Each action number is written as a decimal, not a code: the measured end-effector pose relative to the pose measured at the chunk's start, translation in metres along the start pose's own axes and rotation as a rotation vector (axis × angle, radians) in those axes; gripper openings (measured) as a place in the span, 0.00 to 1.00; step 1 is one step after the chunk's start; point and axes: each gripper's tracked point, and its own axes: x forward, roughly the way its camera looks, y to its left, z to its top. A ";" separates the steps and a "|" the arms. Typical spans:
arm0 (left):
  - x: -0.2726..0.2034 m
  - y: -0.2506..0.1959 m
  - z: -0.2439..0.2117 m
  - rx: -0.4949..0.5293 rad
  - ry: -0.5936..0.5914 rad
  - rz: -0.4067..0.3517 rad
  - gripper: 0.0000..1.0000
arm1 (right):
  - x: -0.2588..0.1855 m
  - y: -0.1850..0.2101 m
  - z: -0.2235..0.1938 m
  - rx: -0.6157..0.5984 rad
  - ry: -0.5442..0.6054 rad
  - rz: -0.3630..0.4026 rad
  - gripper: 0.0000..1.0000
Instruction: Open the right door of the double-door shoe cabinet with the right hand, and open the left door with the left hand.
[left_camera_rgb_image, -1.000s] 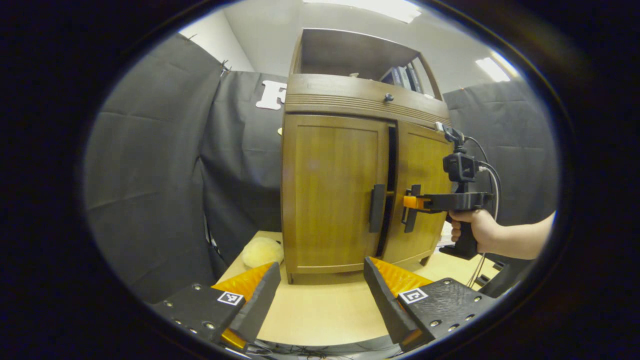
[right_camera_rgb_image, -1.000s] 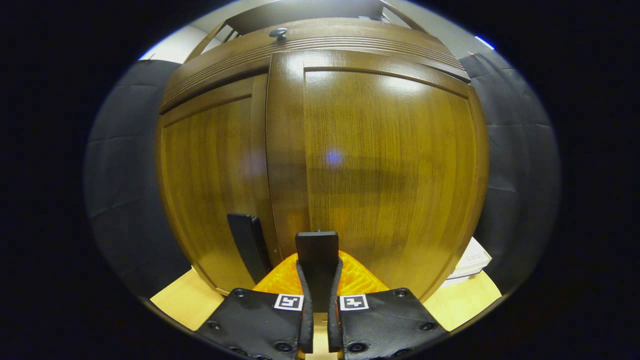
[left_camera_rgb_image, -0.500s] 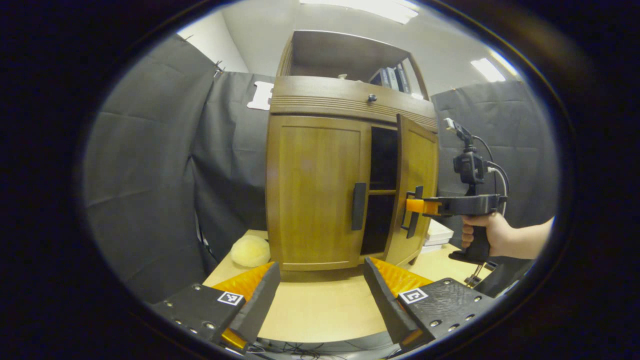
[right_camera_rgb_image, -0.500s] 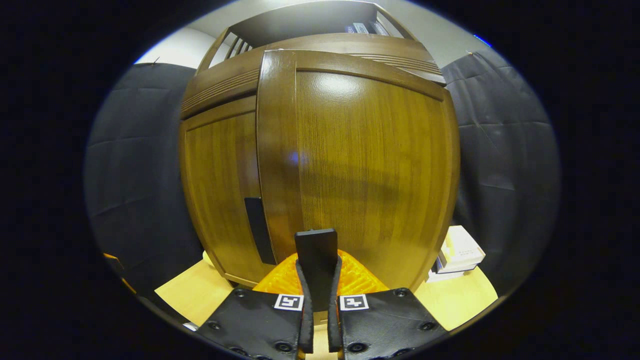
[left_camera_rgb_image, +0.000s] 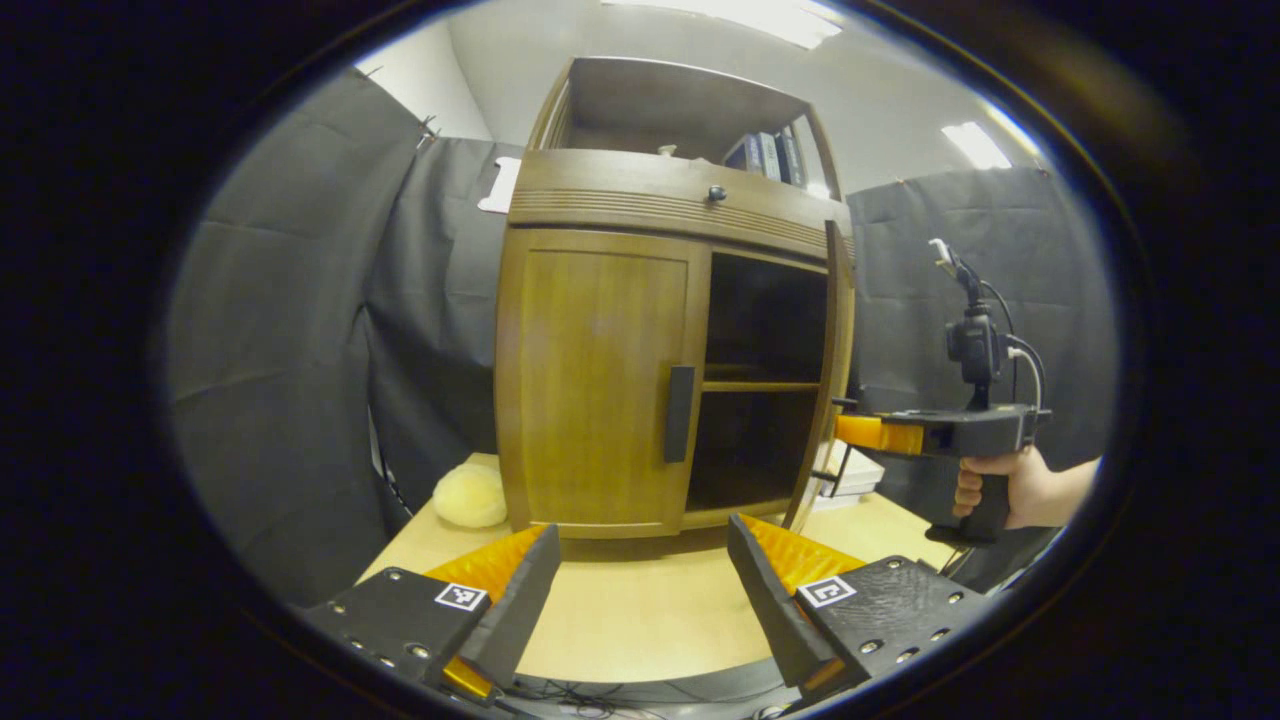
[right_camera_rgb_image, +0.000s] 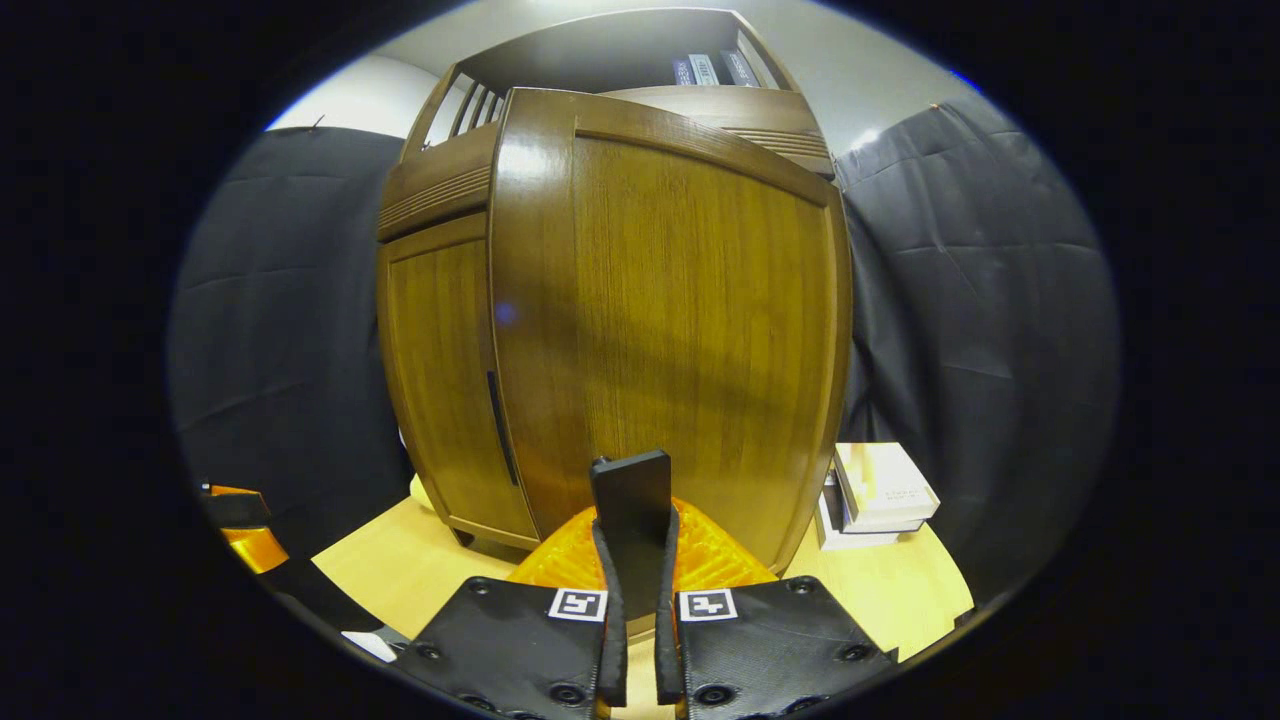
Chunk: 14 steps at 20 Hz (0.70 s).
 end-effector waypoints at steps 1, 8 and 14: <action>0.001 0.006 0.004 -0.013 0.002 0.007 0.99 | -0.005 -0.005 0.001 -0.005 0.003 0.018 0.12; 0.016 0.009 0.015 0.008 -0.016 0.133 0.98 | -0.034 -0.031 -0.008 -0.023 0.017 0.136 0.12; 0.020 0.015 0.025 0.054 -0.042 0.208 0.98 | -0.053 -0.063 -0.011 -0.034 0.020 0.210 0.14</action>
